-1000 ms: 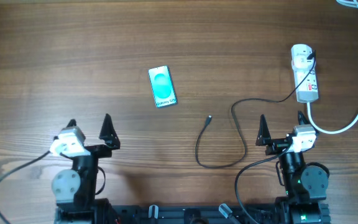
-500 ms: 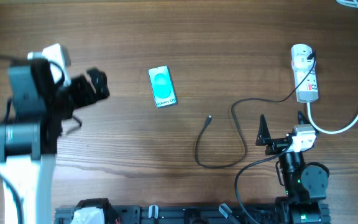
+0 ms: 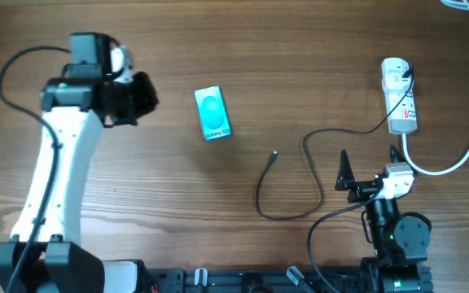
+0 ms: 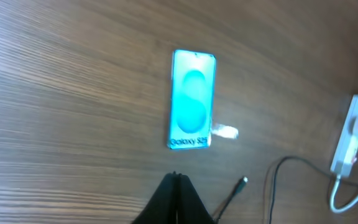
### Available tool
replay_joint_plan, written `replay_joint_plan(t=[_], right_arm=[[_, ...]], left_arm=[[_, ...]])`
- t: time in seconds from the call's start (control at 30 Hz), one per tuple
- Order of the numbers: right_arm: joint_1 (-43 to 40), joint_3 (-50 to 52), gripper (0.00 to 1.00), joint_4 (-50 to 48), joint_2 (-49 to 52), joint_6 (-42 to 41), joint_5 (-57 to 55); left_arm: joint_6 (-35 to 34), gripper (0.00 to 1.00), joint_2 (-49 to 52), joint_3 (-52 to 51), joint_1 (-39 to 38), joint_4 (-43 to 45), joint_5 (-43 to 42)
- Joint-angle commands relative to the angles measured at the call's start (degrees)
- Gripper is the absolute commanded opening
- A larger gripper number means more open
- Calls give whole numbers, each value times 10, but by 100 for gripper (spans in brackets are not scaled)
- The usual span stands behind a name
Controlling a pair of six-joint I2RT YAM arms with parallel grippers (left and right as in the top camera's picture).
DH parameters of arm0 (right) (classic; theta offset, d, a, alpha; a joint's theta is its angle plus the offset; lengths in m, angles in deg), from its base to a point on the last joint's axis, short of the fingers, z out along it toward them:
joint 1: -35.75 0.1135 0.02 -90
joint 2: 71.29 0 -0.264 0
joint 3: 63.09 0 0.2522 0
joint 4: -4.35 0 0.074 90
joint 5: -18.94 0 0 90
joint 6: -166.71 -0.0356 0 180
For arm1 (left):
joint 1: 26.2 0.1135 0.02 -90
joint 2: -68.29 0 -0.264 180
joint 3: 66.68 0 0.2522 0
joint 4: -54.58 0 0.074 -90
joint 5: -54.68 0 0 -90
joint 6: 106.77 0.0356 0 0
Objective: Plug charger to phone and switch on socket
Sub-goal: 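Move the left gripper over the Galaxy S25 phone and lower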
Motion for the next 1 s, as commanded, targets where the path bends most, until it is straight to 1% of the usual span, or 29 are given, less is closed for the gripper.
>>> replay_joint_plan(t=[0.0,0.07,0.2,0.3,0.37,0.47,0.57,0.77,0.9,0.97], right_arm=[[-2,0,100,-2,-1,7,9],[-2,0,100,-2,-1,7,9],[-2,0,100,-2,-1,7,9],[-2,0,100,-2,-1,7,9],[-2,0,100,-2,-1,7,9],[-2,0,100,-2,-1,7,9],[-2,0,100,-2,-1,7,9],[-2,0,100,-2,-1,7,9],[-2,0,100,-2,-1,7,9],[-2,0,100,-2,-1,7,9]], left_arm=[[-67,42,25,9,-84,9,78],[-94,99,41,9,-132,28,119],[-119,100,71,9,-196,79,148],[-123,100,98,9,-233,92,217],[-123,100,117,9,-245,96,248],[-153,100,143,9,-245,102,247],[-164,100,179,9,-245,119,249],[-165,100,230,9,-245,166,260],[-163,100,256,9,-244,169,263],[-163,100,264,9,-244,170,278]])
